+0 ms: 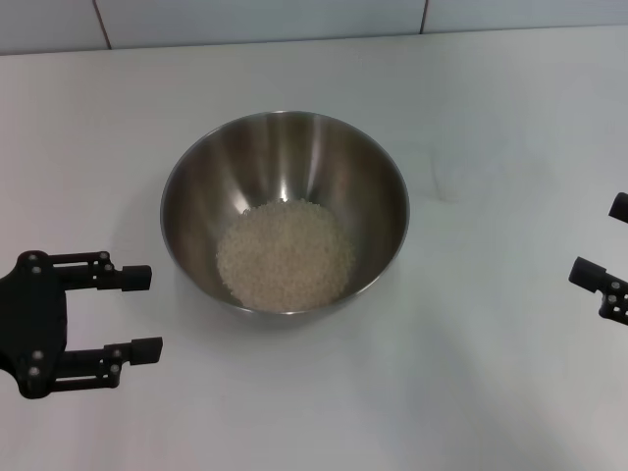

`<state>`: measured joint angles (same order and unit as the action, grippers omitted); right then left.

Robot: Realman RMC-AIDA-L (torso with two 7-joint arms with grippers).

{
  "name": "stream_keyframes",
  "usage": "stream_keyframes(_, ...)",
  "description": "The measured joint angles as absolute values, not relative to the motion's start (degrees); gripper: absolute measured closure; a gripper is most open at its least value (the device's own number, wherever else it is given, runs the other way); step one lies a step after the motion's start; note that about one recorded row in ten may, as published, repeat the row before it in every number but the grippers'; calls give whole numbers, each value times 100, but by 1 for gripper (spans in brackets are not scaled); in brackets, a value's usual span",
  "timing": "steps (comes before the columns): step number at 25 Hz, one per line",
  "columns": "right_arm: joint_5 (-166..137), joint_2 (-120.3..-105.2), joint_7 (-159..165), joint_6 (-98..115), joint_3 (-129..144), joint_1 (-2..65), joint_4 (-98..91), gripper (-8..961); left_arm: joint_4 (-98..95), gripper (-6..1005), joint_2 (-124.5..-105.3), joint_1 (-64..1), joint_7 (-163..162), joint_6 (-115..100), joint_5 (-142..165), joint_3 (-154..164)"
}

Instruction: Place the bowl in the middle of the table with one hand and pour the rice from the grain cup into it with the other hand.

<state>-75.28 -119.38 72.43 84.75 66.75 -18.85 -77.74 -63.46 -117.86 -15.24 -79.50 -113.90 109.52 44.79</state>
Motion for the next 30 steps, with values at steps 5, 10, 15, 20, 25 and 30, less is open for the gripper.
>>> stream_keyframes(5,-7535,-11937,7249,8475,6670,-1884,-7784,165,-6346,321,-11786,-1522,-7952,-11390,10958,4482)
stream_keyframes(10,-7565,-11938,7257,8477,6669,-1880,-7788,165,-6346,321,-11786,-1520,-7954,-11383,10960,4483)
stream_keyframes(15,-7622,-11944,7260,8480,6698,-1860,-7797,165,-6346,322,-11786,-1520,-7954,-11368,10960,4467)
stream_keyframes(20,-7768,-11944,7261,8482,6709,-1815,-7767,165,-6319,321,-11786,-1522,-7954,-11353,10960,4436)
stream_keyframes(25,-7833,-11944,7260,8500,6671,-1826,-7767,165,-6236,318,-11768,-1547,-7954,-11325,10960,4404)
stream_keyframes(30,-7835,-11940,7260,8531,6590,-1870,-7762,165,-6118,314,-11766,-1597,-7954,-11209,10958,4149)
